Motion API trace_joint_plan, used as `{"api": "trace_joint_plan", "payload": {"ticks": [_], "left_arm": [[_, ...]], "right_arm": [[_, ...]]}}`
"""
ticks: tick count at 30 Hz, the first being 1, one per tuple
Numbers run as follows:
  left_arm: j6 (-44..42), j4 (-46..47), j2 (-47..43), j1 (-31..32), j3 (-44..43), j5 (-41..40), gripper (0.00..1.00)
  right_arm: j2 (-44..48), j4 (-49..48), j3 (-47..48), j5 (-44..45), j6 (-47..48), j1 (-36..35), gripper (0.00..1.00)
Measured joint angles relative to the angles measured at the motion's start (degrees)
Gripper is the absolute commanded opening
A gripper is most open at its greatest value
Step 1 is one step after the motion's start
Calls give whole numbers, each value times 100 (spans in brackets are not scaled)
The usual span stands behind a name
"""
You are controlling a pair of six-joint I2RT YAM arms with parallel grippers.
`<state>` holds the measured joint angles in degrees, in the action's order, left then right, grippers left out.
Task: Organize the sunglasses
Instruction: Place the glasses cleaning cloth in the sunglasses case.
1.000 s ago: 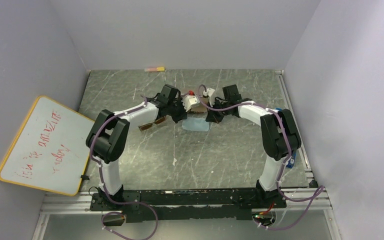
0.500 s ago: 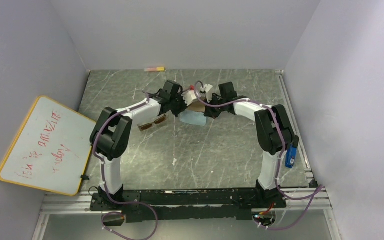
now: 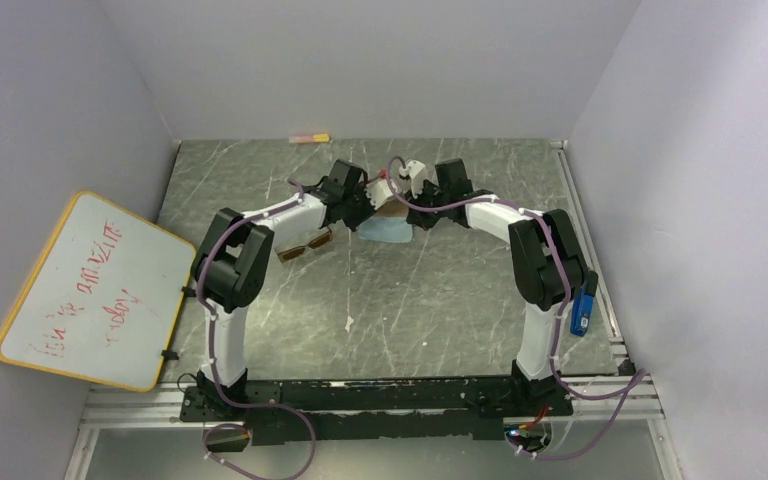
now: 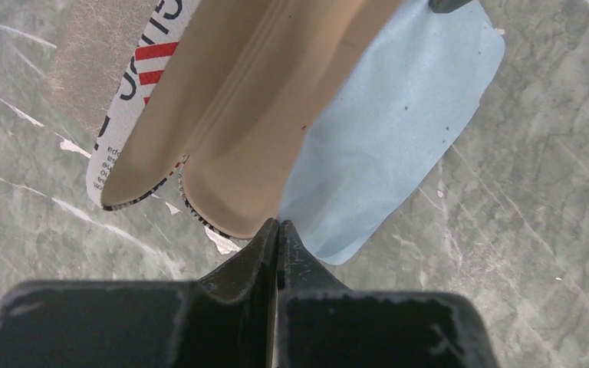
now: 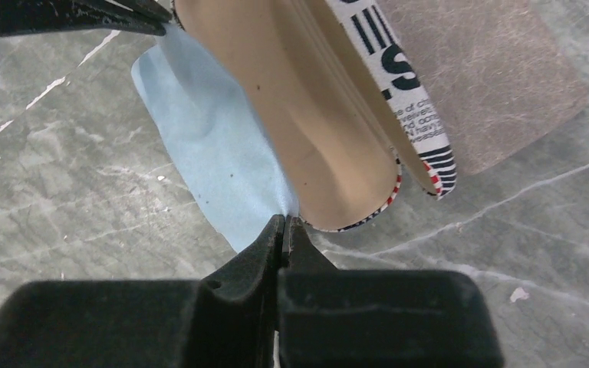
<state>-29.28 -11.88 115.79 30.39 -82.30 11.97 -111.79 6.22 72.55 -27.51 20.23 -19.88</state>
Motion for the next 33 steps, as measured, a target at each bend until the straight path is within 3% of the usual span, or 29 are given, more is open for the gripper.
{"api": "trace_joint_plan", "payload": {"ticks": [33], "left_arm": [[46,2,354,-26,-710,-498,5]], "right_arm": [[-319,-197,446,925,-221,-92,0]]}}
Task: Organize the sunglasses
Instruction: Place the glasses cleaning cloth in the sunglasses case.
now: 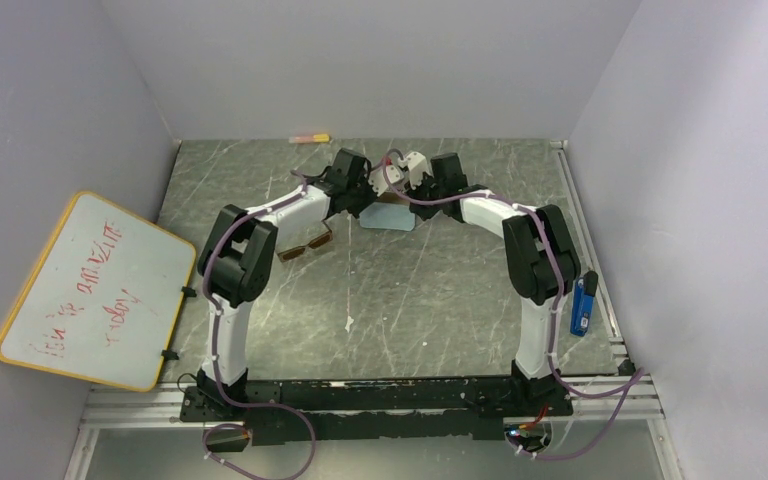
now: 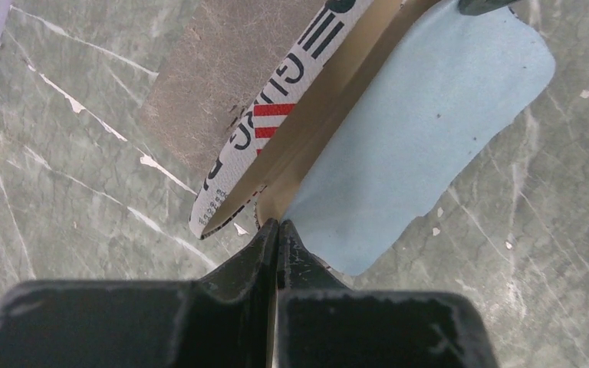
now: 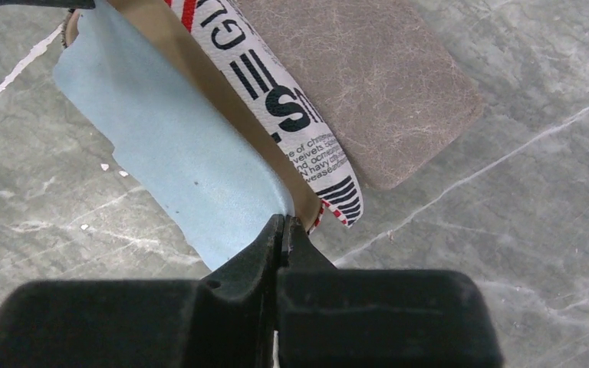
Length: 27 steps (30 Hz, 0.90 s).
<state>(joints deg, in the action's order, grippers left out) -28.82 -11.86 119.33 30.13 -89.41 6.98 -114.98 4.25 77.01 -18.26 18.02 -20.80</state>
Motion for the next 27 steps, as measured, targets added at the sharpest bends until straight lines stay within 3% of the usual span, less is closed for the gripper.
{"api": "trace_joint_plan", "payload": {"ticks": [27], "left_arm": [[-26,-20,341,7,-345,-398,5]], "right_arm": [[-223,-2,205,485,-219,-35,0]]}}
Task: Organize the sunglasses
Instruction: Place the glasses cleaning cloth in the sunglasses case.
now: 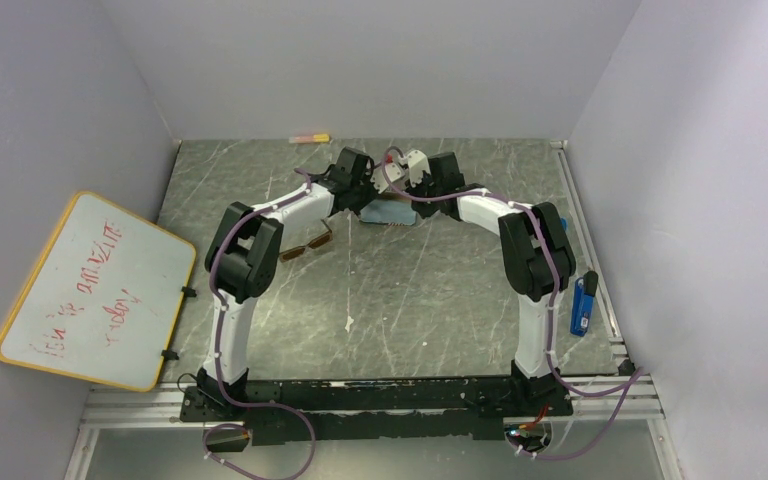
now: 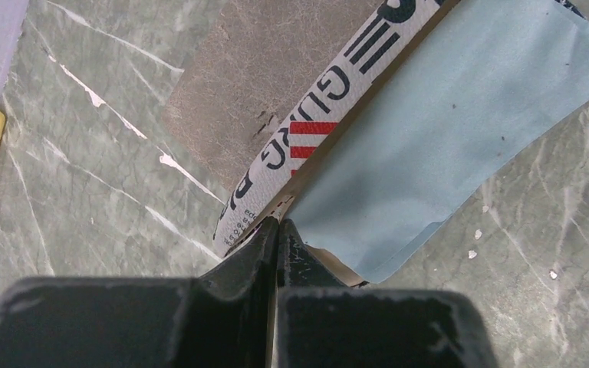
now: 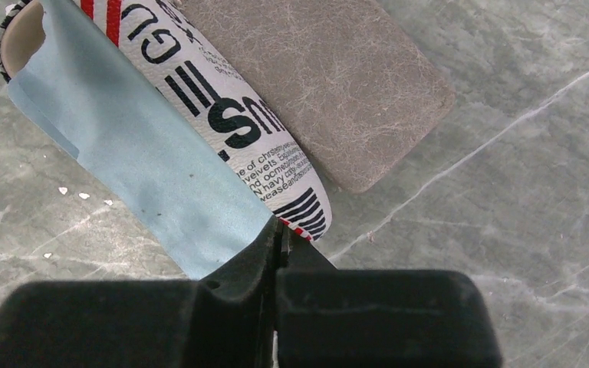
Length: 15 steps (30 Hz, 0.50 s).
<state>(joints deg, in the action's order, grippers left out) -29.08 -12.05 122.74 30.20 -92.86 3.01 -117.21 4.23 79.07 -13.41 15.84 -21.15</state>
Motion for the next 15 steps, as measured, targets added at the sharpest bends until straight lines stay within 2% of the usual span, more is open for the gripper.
{"api": "trace_joint_plan", "payload": {"ticks": [15], "left_arm": [[-4,-7,0,-7,0,-118,5]], "right_arm": [[-90,9,83,0,-94,-37,0]]}}
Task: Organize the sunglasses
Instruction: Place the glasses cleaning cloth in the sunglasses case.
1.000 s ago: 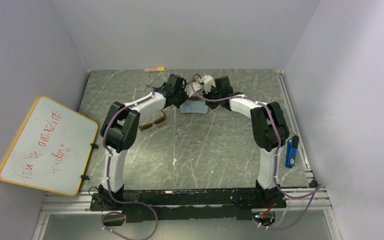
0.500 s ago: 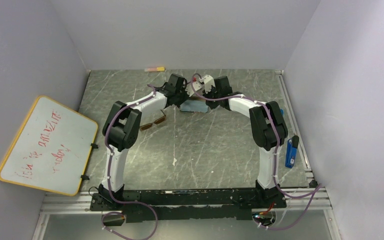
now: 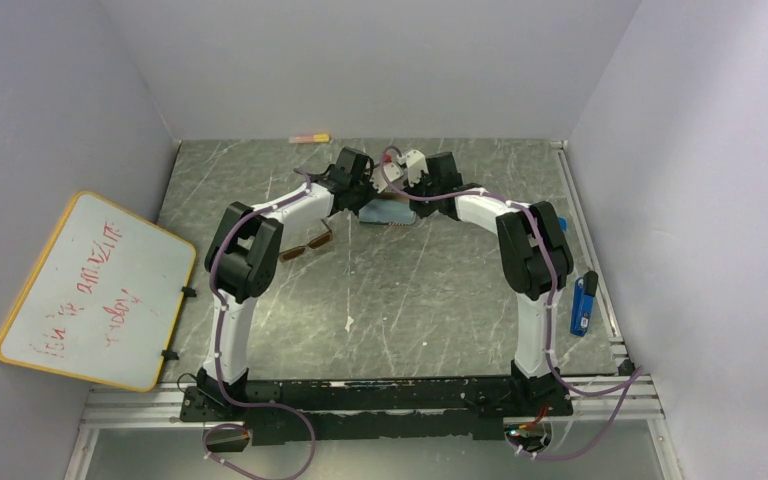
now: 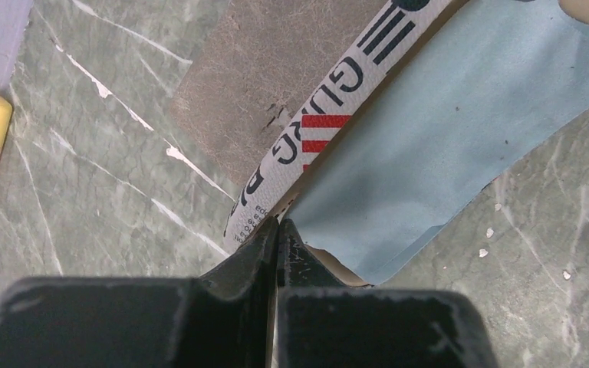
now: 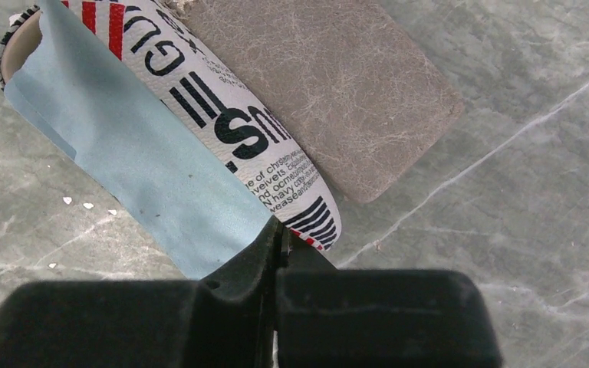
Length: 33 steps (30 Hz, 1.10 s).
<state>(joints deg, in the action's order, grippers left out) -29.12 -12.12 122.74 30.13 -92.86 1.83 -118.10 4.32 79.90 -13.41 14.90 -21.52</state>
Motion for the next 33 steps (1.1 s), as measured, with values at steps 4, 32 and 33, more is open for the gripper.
{"api": "trace_joint_plan", "payload": {"ticks": [4,32,33], "left_arm": [[-2,-22,11,0,0,-24,5],[-20,-116,-13,0,144,-17,21],[-17,-101,-26,0,170,-17,21]], "right_arm": [[-59,13,63,24,-9,-17,0],[-87,254,81,140,-9,-85,27],[-87,264,81,138,-9,-92,28]]}}
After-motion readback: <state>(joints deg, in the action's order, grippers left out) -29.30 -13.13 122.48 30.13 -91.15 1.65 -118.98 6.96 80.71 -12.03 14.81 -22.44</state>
